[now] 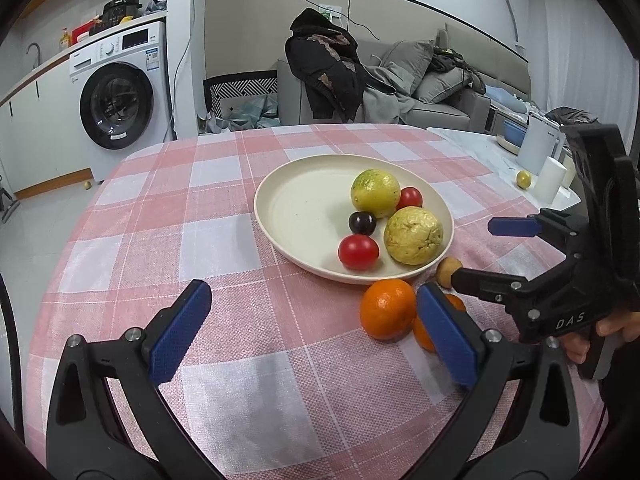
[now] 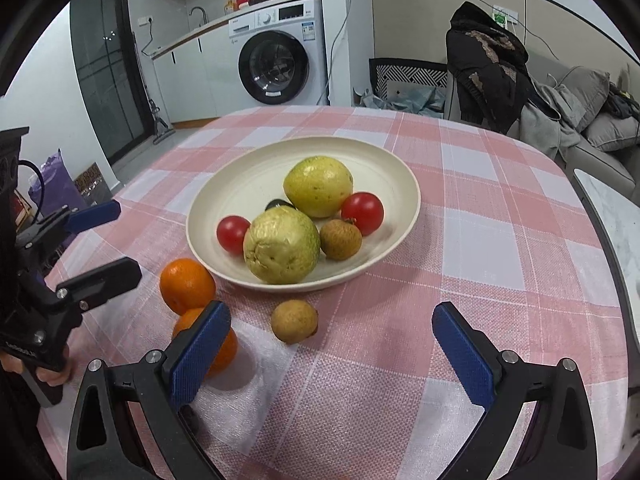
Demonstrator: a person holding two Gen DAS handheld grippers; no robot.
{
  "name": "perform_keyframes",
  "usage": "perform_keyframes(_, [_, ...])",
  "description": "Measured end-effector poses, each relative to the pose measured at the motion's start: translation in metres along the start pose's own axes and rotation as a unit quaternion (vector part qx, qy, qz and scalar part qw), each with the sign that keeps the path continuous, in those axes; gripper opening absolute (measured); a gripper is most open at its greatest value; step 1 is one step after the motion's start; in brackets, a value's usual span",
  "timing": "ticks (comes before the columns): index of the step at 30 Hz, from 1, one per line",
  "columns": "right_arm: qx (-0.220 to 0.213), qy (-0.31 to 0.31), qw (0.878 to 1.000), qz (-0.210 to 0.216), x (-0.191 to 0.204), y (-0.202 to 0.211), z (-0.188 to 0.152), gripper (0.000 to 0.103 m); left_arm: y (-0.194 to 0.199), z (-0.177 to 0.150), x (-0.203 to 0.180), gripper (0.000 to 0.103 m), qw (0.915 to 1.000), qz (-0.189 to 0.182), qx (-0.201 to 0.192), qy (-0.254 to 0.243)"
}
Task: Organize fruits
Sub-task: 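Move both open tools back to the oranges and brown fruit on the cloth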
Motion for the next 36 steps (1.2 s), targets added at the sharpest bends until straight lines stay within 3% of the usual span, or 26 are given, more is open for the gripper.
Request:
perform_keyframes(10, [0.034,-0.002,0.999,-0.014,-0.006,-0.007,-0.007,0.100,-0.009,-0.003,0.002,0.102,0.9997,-0.004,0.022,0.004])
perform_keyframes(14, [0.043,0.003,0.999,-0.005,-0.003,-0.010,-0.009,0.078,-0.011,-0.003,0.000,0.102,0.9997,-0.006,0.024,-0.001])
perform_keyframes(25, [0.043,0.024,0.998,0.025,0.012,-0.013,-0.008,0.048,-0.015,-0.004,-0.003,0.102,0.9993,-0.008,0.035,-0.006])
perform_keyframes(29, [0.042,0.029,0.998,0.033,0.016,-0.013,-0.007,0.031,-0.018,-0.005,-0.004,0.102,0.9991,-0.009,0.040,-0.007])
perform_keyframes(36, [0.033,0.036,0.998,0.036,0.021,-0.009,-0.007,0.027,-0.021,-0.006,-0.007,0.102,0.9987,-0.010,0.048,-0.012])
Point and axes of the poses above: each gripper's, at about its wrist camera, not at the fingertips, and y roughly against the way its jaws point, x to its left, z to its top, the point moved 4 cm from there along -y, roughly the way its jaws point, and after that the axes turned 2 degrees about -x, right-handed, at the moved point
